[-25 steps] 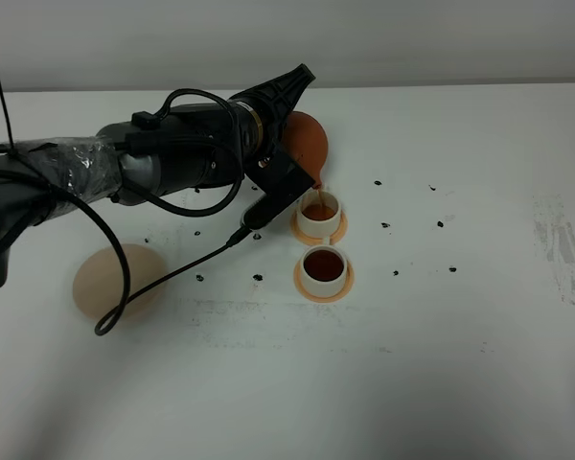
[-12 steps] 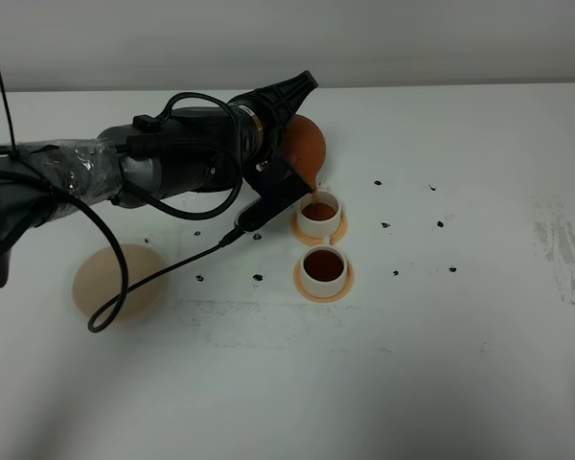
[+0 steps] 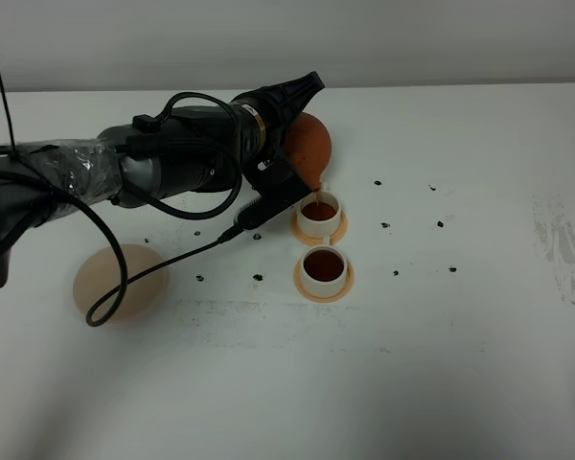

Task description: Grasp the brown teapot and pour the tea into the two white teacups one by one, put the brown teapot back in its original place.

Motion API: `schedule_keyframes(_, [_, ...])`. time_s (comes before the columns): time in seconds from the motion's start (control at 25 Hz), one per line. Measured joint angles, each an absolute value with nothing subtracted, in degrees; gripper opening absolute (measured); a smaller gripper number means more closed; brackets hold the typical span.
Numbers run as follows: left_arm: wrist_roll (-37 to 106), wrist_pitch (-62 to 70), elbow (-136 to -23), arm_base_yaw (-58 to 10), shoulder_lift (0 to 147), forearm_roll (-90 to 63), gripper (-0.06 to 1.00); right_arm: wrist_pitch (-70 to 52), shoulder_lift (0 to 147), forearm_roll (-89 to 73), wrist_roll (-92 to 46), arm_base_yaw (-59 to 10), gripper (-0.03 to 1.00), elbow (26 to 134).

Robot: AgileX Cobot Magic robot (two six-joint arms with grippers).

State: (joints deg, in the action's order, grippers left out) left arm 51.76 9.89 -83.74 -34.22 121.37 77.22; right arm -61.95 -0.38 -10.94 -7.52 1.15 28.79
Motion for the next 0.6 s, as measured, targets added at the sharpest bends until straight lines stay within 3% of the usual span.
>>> schedule_keyframes(0.6, [51.9, 9.2, -83.7, -34.2, 121.4, 77.8, 0.13, -62.0, -0.4, -10.9, -7.5, 1.2, 0.43, 28.8])
